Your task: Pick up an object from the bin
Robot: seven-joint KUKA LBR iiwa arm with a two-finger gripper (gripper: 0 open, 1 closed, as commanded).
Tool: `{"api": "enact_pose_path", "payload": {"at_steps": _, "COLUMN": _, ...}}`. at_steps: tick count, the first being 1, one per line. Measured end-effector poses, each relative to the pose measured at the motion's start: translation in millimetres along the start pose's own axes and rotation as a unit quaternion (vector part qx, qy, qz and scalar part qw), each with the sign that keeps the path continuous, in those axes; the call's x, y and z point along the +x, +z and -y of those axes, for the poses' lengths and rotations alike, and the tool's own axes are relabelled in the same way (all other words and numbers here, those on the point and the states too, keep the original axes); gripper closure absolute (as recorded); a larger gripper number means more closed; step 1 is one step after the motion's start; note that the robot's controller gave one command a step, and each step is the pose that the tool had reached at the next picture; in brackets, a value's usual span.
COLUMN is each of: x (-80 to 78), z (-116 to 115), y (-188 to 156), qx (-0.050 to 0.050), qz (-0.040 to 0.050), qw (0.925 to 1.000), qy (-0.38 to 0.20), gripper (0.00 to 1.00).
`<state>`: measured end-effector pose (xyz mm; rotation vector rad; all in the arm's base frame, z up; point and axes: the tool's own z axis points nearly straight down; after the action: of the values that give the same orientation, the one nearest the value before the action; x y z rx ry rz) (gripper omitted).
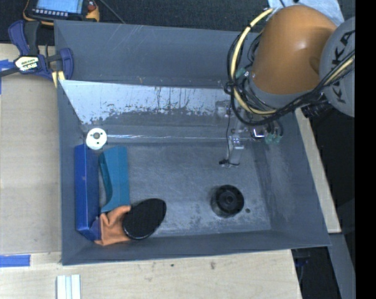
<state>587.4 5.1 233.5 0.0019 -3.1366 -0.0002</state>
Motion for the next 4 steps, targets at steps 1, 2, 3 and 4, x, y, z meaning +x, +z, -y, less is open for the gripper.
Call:
{"api": "enact_pose_path", "payload": {"at_steps": 1, "x": -1.3, "z": 0, "y": -5, "qx": 0.000, "qz": 0.0045, "qw": 1.0000, "qy": 0.000, "gripper": 0.00}}
{"api": "enact_pose_path", "payload": {"at_steps": 2, "x": 16.3, "z": 18, "y": 46, "qx": 0.000, "qz": 0.0058, "qw": 0.9990, "qy": -0.045, "gripper": 0.00}}
{"api": "enact_pose_path", "payload": {"at_steps": 3, "x": 50.1, "z": 46, "y": 70, "qx": 0.001, "qz": 0.0033, "qw": 0.9806, "qy": -0.196, "gripper": 0.00}}
{"api": "enact_pose_path", "payload": {"at_steps": 4, "x": 70.8, "z": 56, "y": 87, "qx": 0.000, "qz": 0.0037, "qw": 0.9922, "qy": -0.125, "gripper": 0.00}}
